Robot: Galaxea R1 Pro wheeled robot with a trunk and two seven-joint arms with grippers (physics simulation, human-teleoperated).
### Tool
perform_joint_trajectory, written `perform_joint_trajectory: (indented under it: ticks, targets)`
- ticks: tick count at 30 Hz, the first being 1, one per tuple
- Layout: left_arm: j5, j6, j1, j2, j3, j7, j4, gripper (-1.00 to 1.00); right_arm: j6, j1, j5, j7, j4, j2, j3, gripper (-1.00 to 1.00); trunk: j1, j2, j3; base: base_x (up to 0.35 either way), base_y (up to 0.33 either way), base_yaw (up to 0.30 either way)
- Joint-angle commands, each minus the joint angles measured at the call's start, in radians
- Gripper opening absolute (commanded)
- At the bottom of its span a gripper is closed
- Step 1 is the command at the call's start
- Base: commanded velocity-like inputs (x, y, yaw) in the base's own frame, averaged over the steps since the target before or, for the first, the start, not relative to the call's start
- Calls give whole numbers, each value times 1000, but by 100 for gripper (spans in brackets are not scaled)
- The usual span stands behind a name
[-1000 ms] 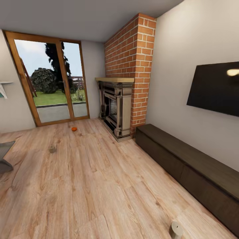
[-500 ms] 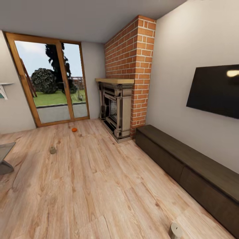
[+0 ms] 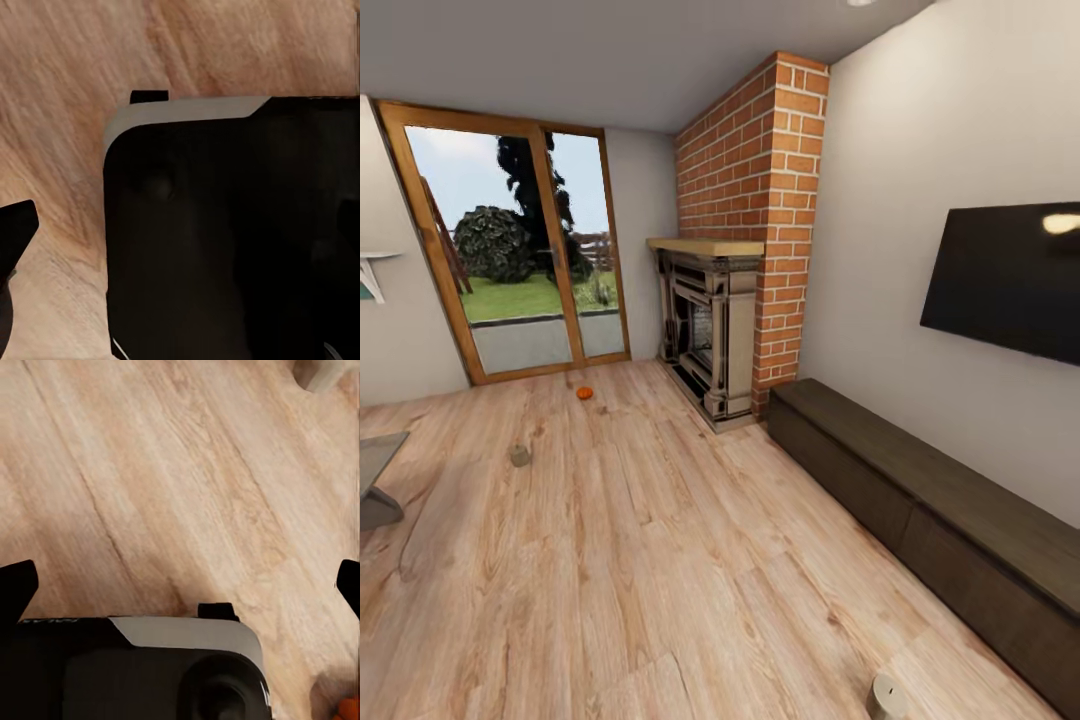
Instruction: Place each of the two pumpkins and all three candles from the living room inside a cabinet in the living room (use any cabinet), then make sure every cabinet is closed, and position the cauldron so it is next to a table in the living room.
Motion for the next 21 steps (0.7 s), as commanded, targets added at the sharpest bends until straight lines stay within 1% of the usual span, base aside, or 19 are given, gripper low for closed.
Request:
perform_joint_trajectory:
  ticks: [1, 2, 3, 4, 6, 7, 10, 13, 17, 18, 21]
  targets:
    - [0, -1, 0, 0, 0, 1, -29, 100, -5, -1, -1, -14, -19, 1, 0, 100, -4, 7, 2, 0, 0, 0]
    - [0, -1, 0, 0, 0, 1, -44, 100, -5, -1, -1, -20, -31, 2, 0, 100, -8, 14, 5, 0, 0, 0]
    - [2, -1, 0, -1, 1, 2, -123, 100, -7, -1, -3, -49, -103, 5, 0, 100, -12, 21, 8, 0, 0, 0]
    - [3, -1, 0, -1, 1, 2, -139, 100, -7, -1, -4, -54, -119, 7, 0, 100, -15, 28, 12, 0, 0, 0]
    - [14, -1, 0, -2, 1, 2, -209, 100, -8, -1, -5, -69, -184, 16, 0, 100, -23, 42, 18, 0, 0, 0]
    - [19, -1, 0, -2, 1, 2, -227, 100, -8, -2, -5, -72, -199, 19, 0, 100, -27, 49, 21, 0, 0, 0]
    - [54, 0, -1, -1, 1, 2, -339, 100, -8, -30, -6, -97, -257, 32, 0, 100, -38, 70, 30, 0, 0, 0]
    - [90, 0, -2, 0, 1, 2, -423, 100, -8, -81, -8, -108, -271, 35, 0, 100, -50, 91, 40, 0, 0, 0]
    - [127, -1, -2, 3, 2, 2, -451, 100, -10, -100, -8, -110, -274, 34, 0, 100, -65, 119, 52, 0, 0, 0]
    - [140, -2, -2, 5, 3, 2, -451, 100, -12, -104, -7, -111, -275, 32, 0, 100, -69, 126, 55, 0, 0, 0]
    - [162, -16, -2, 16, 10, 2, -436, 100, -15, -107, -6, -111, -273, 30, -1, 100, -81, 147, 65, 0, 0, 0]
